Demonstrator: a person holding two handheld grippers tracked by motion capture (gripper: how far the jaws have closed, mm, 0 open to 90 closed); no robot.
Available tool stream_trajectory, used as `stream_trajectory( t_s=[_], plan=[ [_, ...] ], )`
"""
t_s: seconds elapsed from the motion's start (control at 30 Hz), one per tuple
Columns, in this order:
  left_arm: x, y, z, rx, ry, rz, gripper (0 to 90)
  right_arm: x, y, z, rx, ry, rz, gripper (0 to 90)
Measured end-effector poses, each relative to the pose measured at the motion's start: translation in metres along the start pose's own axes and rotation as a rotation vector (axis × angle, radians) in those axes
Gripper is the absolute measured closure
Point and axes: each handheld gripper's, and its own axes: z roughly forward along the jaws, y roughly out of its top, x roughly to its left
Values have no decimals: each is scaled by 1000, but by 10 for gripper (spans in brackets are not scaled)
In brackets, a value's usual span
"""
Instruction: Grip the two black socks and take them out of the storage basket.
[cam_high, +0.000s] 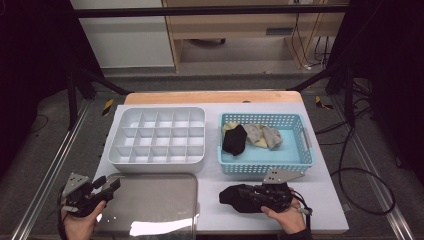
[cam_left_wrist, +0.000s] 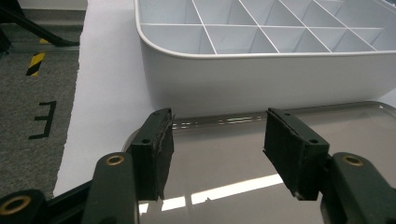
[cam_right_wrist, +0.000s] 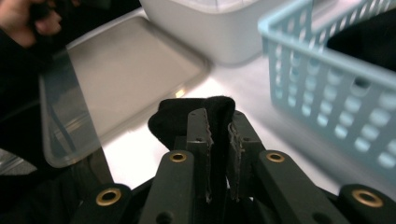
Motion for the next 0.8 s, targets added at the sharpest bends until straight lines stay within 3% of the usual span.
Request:
stream_trajectory(
  t_s=[0.07, 0.4, 0.6, 0.8],
  plan=[
    [0, -1, 2, 7, -7, -4, 411, -2, -4, 5, 23, -26, -6, 805],
    [-3, -2, 6, 24, -18, -2, 386, -10, -17, 26, 71, -58, 11, 770],
    [-3, -2, 6, 31, -26, -4, 370, -13, -21, 33, 111, -94, -2, 688],
    [-1, -2, 7, 33, -44, -17, 340, -13, -19, 29, 75, -102, -10, 586]
  ],
)
